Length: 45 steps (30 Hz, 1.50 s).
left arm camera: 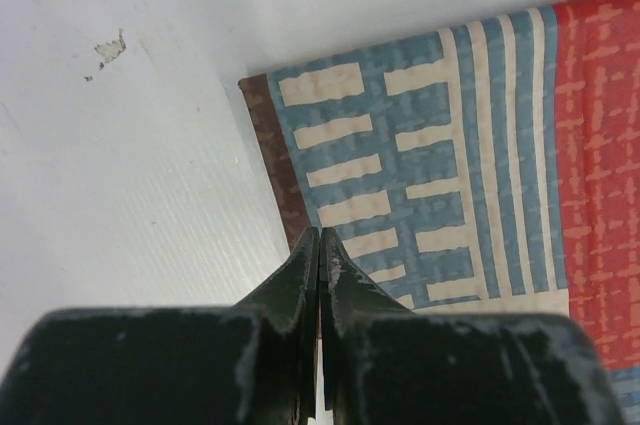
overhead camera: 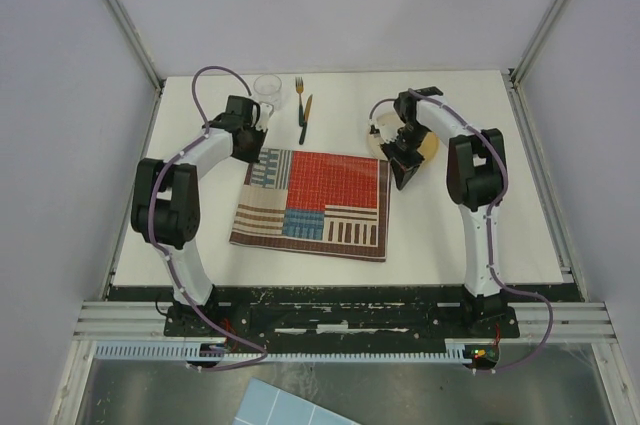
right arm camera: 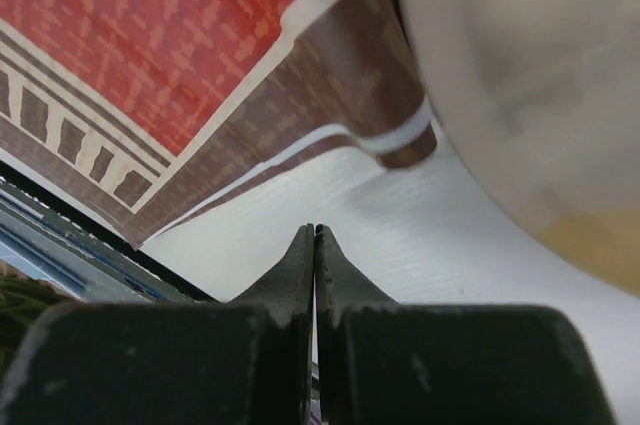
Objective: Set the dinner table for one person
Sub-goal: Adjust the napkin at the center of the board.
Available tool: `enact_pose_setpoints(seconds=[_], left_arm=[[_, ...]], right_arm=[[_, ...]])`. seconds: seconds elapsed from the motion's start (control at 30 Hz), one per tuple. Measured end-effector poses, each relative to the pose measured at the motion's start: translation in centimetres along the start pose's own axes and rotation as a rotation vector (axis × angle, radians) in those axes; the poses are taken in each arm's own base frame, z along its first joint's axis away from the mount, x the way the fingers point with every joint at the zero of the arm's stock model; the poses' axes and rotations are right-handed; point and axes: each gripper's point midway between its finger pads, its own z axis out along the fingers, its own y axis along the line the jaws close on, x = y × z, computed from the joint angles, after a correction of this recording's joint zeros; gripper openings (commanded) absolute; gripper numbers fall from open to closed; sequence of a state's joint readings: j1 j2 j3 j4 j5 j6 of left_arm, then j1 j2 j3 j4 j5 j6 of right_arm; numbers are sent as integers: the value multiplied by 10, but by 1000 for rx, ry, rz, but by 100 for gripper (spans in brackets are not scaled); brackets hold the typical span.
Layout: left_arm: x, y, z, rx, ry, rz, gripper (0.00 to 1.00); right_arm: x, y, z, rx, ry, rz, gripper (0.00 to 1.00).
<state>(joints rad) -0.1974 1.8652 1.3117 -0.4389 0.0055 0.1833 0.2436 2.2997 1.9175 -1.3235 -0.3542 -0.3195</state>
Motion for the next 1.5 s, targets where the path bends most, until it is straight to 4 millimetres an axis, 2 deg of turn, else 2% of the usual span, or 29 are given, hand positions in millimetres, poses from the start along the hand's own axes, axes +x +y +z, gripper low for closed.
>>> enact_pose_setpoints(seconds=[0.2,1.07,1.33,1.5], left_arm=[[4,1,1,-5,9,0,3],[7,12,1,-39,19,-15,3],[8,15,1,-43,20,-19,3],[9,15,0,-43,25,-19,3]], right_arm=[[0,-3,27,-9,66,7,2],[-66,13,31,47,-31,-10,2],[-69,14,32,77,-47,-22,2],[-62,4,23,169,-99,-39,2]])
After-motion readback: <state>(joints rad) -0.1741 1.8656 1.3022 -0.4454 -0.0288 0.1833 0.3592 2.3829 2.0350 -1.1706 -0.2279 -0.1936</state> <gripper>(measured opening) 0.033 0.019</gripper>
